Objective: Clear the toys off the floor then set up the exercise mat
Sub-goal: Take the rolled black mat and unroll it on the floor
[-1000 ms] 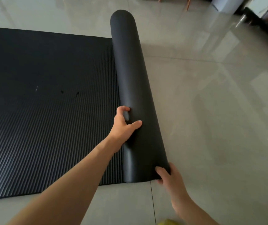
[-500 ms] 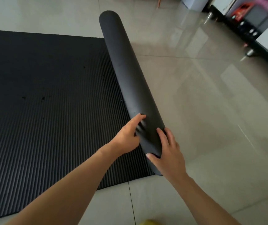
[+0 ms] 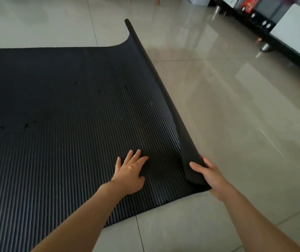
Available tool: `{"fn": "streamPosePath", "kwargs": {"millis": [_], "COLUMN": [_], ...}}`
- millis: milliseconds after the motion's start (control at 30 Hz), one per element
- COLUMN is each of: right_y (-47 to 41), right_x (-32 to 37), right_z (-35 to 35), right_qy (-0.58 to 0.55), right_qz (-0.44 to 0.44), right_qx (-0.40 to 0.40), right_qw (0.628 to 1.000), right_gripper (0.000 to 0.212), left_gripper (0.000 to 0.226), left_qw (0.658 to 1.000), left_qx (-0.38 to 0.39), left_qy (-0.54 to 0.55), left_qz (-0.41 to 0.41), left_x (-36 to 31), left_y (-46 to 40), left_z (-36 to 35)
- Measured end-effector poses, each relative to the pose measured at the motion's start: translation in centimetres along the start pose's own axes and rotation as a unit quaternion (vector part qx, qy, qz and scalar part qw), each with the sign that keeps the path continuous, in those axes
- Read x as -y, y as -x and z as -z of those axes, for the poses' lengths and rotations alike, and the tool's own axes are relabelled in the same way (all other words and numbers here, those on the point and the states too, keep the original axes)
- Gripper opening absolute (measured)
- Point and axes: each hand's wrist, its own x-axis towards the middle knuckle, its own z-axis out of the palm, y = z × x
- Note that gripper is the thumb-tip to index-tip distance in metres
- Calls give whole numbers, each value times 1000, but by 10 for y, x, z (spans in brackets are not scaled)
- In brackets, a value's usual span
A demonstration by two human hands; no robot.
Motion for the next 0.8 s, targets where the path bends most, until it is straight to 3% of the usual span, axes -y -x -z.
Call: {"fn": "streamPosePath", "kwargs": {"millis": [267, 333, 433, 500, 533, 567, 633, 667, 700, 733, 800], "right_y": [3, 5, 11, 16, 18, 19, 22, 18, 13, 9, 1], "right_x": [-17, -19, -18, -14, -11, -7, 2, 3, 7, 12, 23], "right_z": [18, 21, 21, 14, 10, 5, -9, -13, -16, -17, -10], "right_qy": [-82, -90, -35, 64, 142, 238, 405, 465, 508, 532, 526], "right_qz": [-94, -97, -65, -17, 33, 123, 343, 411, 430, 396, 247], "right_qx": [59, 66, 64, 29, -31, -101, -162, -150, -138, -144, -164], "right_qw": [990, 989, 995, 997, 989, 958, 832, 770, 733, 735, 797], "right_gripper": [28, 35, 73, 72, 67, 63, 60, 57, 48, 40, 44], "left_gripper": [68, 71, 72, 72, 72, 72, 72, 72, 72, 72, 71], "left_qw": [994, 991, 988, 987, 987, 987, 986, 986, 985, 985, 985], "left_qx": [-35, -38, -43, -47, -48, -50, -48, -47, -46, -43, -39], "left_qy": [-103, -129, -149, -151, -151, -152, -157, -160, -164, -168, -168], "left_qz": [-20, -23, -20, -18, -17, -17, -19, -19, -19, -20, -20], "left_x": [-1, -3, -5, -5, -5, -5, -5, -5, -4, -5, -5], "left_y": [-1, -2, -1, 0, 0, 0, 0, 0, 0, 1, 4], "left_z": [-6, -6, -10, -12, -14, -14, -14, -14, -13, -13, -14]}}
